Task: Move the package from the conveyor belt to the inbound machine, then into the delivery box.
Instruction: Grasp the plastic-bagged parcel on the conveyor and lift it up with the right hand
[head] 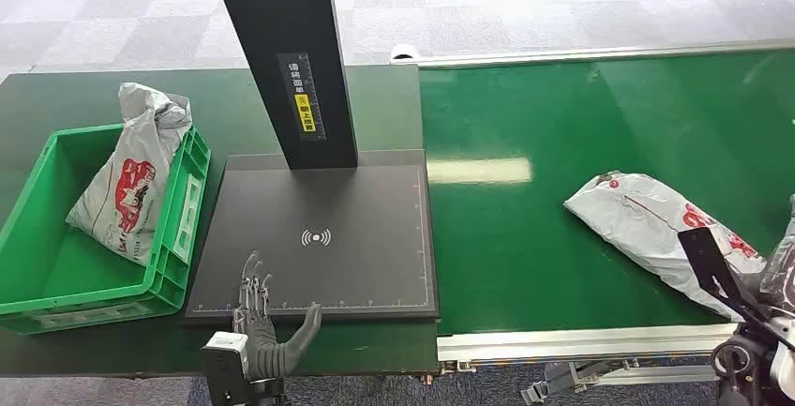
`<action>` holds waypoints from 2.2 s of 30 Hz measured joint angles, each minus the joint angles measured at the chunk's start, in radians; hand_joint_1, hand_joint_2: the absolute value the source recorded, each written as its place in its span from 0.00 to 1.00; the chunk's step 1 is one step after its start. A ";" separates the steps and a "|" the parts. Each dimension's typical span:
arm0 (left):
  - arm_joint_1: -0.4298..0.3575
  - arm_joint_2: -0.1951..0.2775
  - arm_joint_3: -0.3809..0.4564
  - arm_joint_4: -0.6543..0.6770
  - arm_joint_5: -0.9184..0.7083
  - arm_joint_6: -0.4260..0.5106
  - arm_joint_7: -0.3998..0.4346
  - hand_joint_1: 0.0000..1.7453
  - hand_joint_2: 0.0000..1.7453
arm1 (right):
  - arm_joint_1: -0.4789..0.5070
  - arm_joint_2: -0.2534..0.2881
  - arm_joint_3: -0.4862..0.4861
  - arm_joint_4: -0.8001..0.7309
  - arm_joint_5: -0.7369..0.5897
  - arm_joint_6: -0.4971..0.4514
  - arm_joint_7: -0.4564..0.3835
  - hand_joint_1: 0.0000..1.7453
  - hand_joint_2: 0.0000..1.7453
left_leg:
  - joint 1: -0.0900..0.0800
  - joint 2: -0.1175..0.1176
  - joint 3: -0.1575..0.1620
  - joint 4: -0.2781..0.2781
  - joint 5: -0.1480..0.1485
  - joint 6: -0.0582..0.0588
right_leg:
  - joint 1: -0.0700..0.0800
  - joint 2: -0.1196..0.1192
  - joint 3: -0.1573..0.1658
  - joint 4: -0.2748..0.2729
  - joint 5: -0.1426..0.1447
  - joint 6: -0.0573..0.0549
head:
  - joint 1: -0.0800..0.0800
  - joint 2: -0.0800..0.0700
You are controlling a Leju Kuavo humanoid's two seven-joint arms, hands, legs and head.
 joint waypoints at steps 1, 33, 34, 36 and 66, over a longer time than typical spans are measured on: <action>0.003 0.000 0.001 -0.002 0.000 0.000 0.000 0.00 1.00 | -0.011 -0.006 -0.004 0.019 -0.002 0.007 0.003 0.00 1.00 | 0.000 0.000 0.000 0.000 0.000 0.000 | 0.000 0.000 0.000 0.000 0.000 0.000 | 0.000 0.000; 0.061 0.004 0.004 -0.075 0.003 0.070 0.000 0.00 1.00 | -0.182 -0.074 -0.064 0.646 -0.017 0.216 0.038 1.00 1.00 | 0.000 0.000 0.000 0.000 0.000 0.001 | -0.001 -0.001 0.001 0.000 0.000 0.001 | 0.000 0.000; 0.062 0.004 0.003 -0.075 0.003 0.070 0.000 0.00 1.00 | -0.182 -0.073 -0.064 0.647 -0.017 0.216 0.038 1.00 1.00 | 0.000 0.000 0.000 0.000 0.000 0.001 | -0.001 -0.001 0.001 0.000 0.000 0.001 | 0.000 0.000; 0.063 0.004 0.003 -0.076 0.003 0.070 0.000 0.00 1.00 | -0.181 -0.070 -0.064 0.649 -0.017 0.216 0.037 1.00 1.00 | 0.000 0.000 0.000 0.000 0.000 0.001 | -0.001 -0.001 0.001 0.000 0.000 0.001 | 0.000 0.000; 0.047 0.007 -0.005 -0.081 -0.028 0.143 0.000 0.00 1.00 | -0.050 0.040 0.134 0.000 -0.092 0.102 -0.081 1.00 1.00 | 0.000 0.001 0.001 0.000 0.000 0.001 | 0.000 0.000 0.001 0.000 0.000 0.001 | 0.000 0.000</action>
